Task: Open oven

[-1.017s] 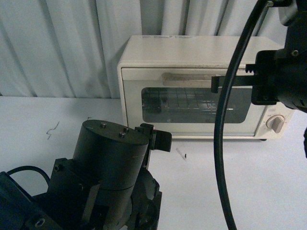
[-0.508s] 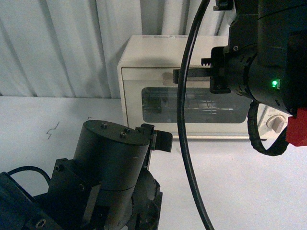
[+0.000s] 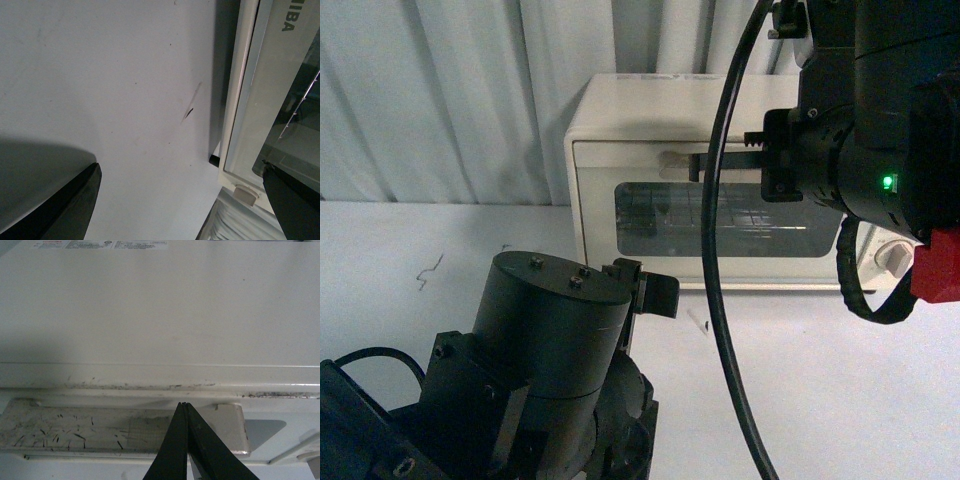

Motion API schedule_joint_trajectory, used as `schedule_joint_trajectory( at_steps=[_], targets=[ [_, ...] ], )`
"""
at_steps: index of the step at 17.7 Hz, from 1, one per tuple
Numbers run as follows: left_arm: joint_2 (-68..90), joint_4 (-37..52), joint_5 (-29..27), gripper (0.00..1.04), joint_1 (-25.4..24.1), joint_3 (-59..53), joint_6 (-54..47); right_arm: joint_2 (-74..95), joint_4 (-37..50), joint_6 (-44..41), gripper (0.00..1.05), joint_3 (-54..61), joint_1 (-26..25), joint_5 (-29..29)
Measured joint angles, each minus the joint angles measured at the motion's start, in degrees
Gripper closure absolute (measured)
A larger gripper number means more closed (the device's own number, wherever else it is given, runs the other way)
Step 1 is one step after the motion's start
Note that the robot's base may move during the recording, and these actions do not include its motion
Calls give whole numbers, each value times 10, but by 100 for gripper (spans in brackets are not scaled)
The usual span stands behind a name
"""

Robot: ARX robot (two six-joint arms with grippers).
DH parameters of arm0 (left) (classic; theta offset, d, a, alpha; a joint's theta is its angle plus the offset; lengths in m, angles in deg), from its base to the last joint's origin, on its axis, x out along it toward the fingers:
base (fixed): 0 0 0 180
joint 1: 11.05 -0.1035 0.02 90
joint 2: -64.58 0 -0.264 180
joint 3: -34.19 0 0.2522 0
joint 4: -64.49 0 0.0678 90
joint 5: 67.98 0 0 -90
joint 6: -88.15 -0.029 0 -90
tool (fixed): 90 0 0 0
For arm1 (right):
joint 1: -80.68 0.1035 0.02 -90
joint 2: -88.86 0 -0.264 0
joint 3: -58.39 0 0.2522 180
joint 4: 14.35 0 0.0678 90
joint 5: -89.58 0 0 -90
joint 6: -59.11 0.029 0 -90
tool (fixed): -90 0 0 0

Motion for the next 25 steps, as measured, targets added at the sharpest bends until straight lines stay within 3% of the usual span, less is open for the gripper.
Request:
schedule_joint_trajectory(
  at_steps=[7, 15, 20, 23, 25],
  targets=[
    [0, 0, 0, 7, 0, 0, 0, 19, 9, 15, 103, -14, -5, -12],
    [0, 0, 0, 7, 0, 0, 0, -38, 68, 49, 103, 114, 35, 1],
    [0, -2, 3, 7, 0, -1, -2, -176, 15, 24, 103, 242, 37, 32],
    [0, -1, 2, 7, 0, -1, 0, -386, -87, -14, 103, 303, 23, 84],
    [0, -1, 3, 7, 0, -1, 0, -422, -108, -19, 103, 312, 19, 96]
  ],
)
